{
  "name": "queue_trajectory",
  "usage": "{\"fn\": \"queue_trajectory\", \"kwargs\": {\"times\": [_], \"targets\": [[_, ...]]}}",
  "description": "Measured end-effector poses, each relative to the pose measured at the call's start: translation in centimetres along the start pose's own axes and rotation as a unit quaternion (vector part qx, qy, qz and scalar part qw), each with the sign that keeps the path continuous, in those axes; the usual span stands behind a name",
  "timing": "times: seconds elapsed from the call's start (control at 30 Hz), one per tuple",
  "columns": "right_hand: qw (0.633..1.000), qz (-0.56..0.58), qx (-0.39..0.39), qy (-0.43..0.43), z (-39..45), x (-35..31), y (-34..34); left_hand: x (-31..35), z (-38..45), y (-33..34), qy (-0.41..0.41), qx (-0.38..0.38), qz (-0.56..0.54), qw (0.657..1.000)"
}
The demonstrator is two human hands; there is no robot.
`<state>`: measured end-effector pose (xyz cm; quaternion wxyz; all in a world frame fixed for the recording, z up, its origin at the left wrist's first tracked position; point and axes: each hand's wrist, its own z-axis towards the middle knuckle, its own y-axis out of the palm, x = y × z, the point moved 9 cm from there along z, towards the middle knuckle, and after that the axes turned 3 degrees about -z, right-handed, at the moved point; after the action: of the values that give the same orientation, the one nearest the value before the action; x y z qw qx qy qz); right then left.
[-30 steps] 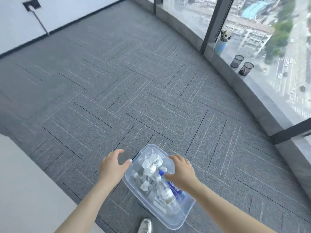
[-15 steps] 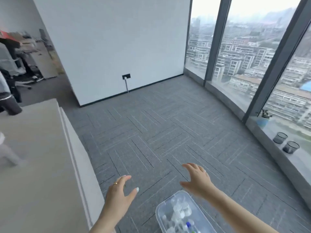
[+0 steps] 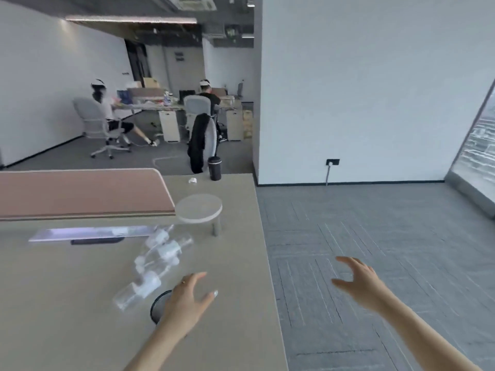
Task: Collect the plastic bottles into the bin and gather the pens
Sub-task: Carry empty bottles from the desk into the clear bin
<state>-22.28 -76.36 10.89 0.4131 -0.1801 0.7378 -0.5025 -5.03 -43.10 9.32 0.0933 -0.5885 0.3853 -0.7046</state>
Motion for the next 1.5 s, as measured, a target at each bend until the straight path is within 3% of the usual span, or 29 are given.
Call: {"fn": "queue_trajectory", "kwargs": {"times": [0.2, 0.5, 1.07, 1.5], "targets": [[0.999, 0.01, -0.01, -0.032, 3.6, -11.1, 4.3, -8.8, 2.7, -8.9, -0.036, 0.043, -0.029, 0.998], [0.998, 0.058, -0.026, -0.03, 7.0, -25.5, 13.5, -19.2, 9.9, -16.1, -0.059, -0.012, -0.007, 0.998], [0.983, 0.007, -0.138, -0.117, 6.1, -38.7, 27.4, -30.7, 9.0, -19.9, -0.138, -0.035, 0.018, 0.99], [0.996, 0.012, -0.086, -0.018, 11.0, -47.3, 35.2, -36.3, 25.0, -23.8, -0.053, -0.106, 0.103, 0.988]]}}
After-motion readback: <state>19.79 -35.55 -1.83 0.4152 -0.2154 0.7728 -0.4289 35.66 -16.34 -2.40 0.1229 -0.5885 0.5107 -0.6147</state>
